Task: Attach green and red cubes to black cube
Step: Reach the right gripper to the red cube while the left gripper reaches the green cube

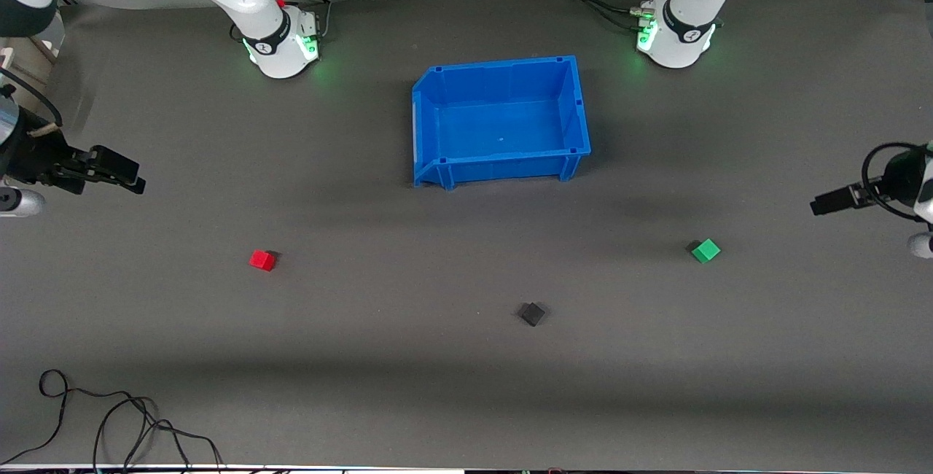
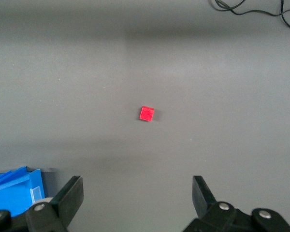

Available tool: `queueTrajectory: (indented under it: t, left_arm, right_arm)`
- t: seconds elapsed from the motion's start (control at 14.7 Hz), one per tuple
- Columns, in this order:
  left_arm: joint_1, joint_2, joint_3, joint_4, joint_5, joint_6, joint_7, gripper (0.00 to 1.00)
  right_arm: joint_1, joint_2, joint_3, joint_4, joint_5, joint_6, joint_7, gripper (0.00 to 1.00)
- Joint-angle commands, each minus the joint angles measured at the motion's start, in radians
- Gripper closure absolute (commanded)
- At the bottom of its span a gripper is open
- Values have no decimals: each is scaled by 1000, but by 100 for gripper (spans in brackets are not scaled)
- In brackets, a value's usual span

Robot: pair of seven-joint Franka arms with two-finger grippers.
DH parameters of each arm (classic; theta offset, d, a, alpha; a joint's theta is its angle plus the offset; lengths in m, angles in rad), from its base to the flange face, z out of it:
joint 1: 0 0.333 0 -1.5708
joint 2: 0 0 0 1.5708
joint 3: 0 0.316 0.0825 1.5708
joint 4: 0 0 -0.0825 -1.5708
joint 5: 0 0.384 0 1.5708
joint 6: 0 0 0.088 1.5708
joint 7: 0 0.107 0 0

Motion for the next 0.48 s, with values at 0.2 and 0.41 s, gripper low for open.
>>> queueTrajectory:
  t: [0.2,0.41]
  left_arm:
    - [9,8,-6,-150,-11,119,-256,0]
    - [9,-4,-10,-288,-11,281,-270,0]
  right_arm:
    - [9,66,-4,-98,-10,74,-17,0]
    - [5,75,-9,-215,-10,206,-17,0]
